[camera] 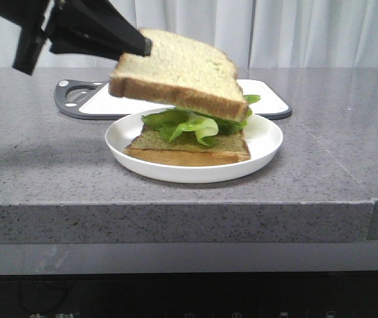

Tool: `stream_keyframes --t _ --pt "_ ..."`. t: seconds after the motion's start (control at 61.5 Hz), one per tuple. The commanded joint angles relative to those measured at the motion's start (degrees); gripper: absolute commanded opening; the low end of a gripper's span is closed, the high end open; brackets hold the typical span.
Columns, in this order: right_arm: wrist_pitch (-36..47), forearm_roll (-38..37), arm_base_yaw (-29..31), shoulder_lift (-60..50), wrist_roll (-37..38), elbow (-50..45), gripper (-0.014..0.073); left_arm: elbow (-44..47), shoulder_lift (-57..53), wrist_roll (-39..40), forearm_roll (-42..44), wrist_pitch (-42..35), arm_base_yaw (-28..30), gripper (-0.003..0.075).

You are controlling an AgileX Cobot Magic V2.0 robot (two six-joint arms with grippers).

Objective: Left arm grabs bread, right arm adds lettuce
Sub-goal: 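Lower the held bread slice onto the lettuce with the left gripper, then open the left gripper and withdraw it from the sandwich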

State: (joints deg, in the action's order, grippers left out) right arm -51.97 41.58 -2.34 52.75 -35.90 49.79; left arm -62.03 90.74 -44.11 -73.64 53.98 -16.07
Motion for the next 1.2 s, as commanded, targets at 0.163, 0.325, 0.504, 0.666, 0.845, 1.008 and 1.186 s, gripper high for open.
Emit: stream_keyframes --t 0.163,0.325,0.504,0.666,0.845,1.008,1.186 --pt "1.48 1.63 0.38 -0.46 -0.15 1.83 0.0447 -2.05 1.63 -0.36 -5.07 1.99 -0.51 -0.002" --pt "1.16 1.63 0.38 -0.46 -0.15 1.83 0.0447 -2.05 1.63 -1.32 -4.54 1.9 -0.51 0.0098" --pt "0.98 1.57 0.38 -0.46 -0.15 1.76 0.0447 -2.05 1.63 -1.32 -4.17 1.9 -0.38 0.0388" --pt "0.42 1.57 0.38 -0.46 -0.15 1.76 0.0447 -2.96 1.42 -0.81 -0.94 1.75 -0.38 0.0437" --pt "-0.03 0.25 0.38 -0.46 0.37 1.76 0.0447 -5.51 -1.71 4.96 8.43 1.1 -0.38 0.0437" --pt "-0.94 -6.04 0.38 -0.51 7.16 2.03 0.0447 -7.26 -8.22 16.57 27.01 -1.91 -0.38 0.0437" --pt "-3.49 -18.0 0.38 -0.56 18.8 3.25 0.0447 -7.26 -16.63 30.2 47.21 -2.45 -0.38 0.0437"
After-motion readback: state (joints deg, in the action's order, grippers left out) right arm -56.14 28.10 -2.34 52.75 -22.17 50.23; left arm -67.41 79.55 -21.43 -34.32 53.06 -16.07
